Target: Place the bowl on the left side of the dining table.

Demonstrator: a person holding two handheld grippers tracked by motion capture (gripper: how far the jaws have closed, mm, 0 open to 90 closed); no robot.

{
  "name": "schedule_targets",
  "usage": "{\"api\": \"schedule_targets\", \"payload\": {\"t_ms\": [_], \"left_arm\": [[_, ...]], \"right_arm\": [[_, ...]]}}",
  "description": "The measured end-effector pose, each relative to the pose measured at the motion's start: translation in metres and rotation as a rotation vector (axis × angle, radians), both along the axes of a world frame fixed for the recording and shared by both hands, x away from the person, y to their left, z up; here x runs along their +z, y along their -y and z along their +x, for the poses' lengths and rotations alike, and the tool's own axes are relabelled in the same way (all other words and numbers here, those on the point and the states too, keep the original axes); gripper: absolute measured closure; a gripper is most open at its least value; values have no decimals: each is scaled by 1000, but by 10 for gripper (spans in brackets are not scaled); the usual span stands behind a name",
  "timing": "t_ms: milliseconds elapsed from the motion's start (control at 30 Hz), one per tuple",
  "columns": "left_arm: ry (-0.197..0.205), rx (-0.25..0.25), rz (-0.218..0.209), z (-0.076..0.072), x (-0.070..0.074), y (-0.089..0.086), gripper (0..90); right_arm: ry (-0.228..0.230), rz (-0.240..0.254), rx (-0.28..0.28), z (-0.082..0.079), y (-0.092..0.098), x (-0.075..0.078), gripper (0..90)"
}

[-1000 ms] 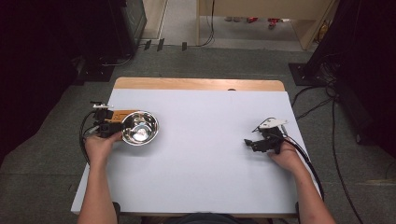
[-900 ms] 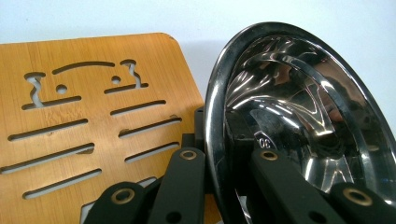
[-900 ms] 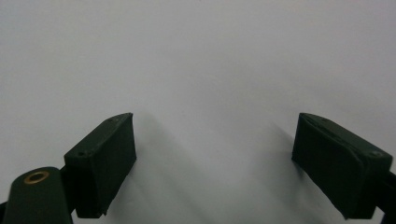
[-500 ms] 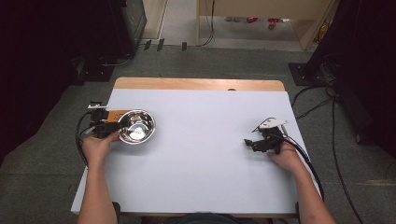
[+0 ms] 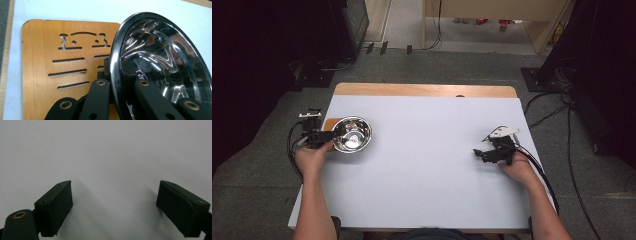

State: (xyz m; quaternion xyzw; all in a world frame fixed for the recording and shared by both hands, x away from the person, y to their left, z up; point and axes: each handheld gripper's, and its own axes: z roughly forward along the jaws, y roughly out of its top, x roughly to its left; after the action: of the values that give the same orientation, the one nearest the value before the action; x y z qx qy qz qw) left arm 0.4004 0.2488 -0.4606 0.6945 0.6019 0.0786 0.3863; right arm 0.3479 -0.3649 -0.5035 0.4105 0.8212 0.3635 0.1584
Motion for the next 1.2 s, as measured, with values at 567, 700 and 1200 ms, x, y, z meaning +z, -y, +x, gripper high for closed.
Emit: {"api": "schedule_targets", "payload": {"t_ms": [567, 700, 1200], "left_arm": [[-21, 102, -26, 4, -9, -20, 875], [-22, 107, -26, 4, -10, -21, 875], [-20, 161, -2, 4, -11, -23, 871]], "right_arm": [[0, 0, 0, 0, 0, 0, 130], [0, 0, 0, 0, 0, 0, 130], [0, 0, 0, 0, 0, 0, 130]]}}
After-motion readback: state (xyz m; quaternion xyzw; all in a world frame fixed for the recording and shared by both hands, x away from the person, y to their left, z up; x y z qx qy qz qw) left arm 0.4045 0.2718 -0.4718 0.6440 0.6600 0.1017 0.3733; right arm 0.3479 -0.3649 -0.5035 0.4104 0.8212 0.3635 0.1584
